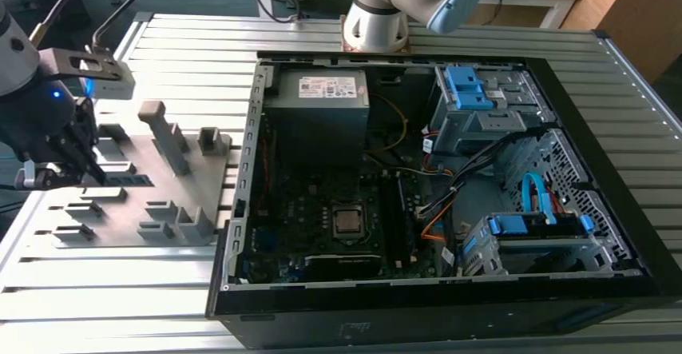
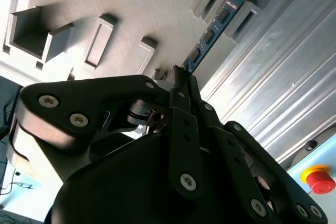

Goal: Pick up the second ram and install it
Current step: 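Pick up the second ram and move it above second insertion slot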

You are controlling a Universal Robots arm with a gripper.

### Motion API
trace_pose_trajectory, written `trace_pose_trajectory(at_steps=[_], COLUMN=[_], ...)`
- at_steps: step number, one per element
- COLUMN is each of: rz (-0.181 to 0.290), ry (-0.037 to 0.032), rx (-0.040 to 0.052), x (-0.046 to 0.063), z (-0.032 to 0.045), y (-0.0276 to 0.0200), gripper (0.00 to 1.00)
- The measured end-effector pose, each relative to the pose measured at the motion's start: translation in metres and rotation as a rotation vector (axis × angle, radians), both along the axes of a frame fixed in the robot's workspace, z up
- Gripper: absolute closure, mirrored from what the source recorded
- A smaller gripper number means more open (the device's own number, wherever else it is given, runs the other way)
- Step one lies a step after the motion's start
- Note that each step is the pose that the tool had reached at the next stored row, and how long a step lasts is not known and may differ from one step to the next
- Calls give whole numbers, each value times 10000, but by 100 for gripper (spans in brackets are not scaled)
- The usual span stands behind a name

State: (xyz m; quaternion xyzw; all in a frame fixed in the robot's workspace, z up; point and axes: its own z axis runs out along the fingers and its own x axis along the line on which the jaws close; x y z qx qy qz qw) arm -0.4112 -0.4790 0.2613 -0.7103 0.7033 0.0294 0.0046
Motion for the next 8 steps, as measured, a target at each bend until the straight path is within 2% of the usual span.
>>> trace_pose_trajectory(at_steps=[8], rz=[0], ry=[0], rx=[0], x=[0], z=[72], y=[0], gripper=[86])
